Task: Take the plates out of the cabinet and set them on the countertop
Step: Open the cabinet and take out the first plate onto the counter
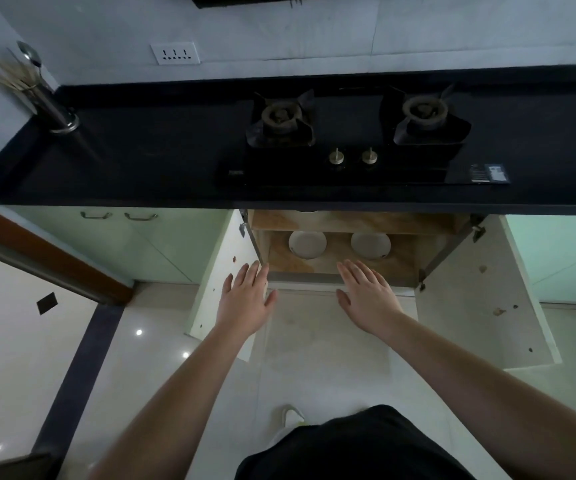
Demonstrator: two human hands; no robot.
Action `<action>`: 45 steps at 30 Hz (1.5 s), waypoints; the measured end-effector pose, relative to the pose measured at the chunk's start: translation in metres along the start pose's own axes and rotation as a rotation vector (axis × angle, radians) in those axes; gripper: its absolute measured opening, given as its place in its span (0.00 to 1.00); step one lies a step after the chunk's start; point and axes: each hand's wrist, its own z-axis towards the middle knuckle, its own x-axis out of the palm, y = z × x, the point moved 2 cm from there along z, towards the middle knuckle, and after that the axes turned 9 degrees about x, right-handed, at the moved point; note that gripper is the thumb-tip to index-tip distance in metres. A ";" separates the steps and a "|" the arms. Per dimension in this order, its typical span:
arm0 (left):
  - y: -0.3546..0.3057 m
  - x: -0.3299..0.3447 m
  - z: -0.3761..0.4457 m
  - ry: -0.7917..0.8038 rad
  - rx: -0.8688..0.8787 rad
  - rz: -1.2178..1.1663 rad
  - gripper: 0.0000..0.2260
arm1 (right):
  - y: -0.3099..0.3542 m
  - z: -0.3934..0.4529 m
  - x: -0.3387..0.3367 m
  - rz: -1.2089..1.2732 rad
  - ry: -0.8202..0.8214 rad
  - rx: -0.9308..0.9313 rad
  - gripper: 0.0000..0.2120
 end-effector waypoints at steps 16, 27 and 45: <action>0.037 0.012 0.051 0.032 0.158 0.038 0.29 | 0.040 0.041 0.014 0.010 0.010 0.014 0.28; 0.035 0.083 0.144 0.125 0.179 0.074 0.30 | -0.008 0.150 0.064 -0.017 0.013 0.005 0.29; 0.054 0.252 0.299 -0.075 0.159 0.082 0.31 | -0.065 0.317 0.216 0.038 -0.167 0.019 0.27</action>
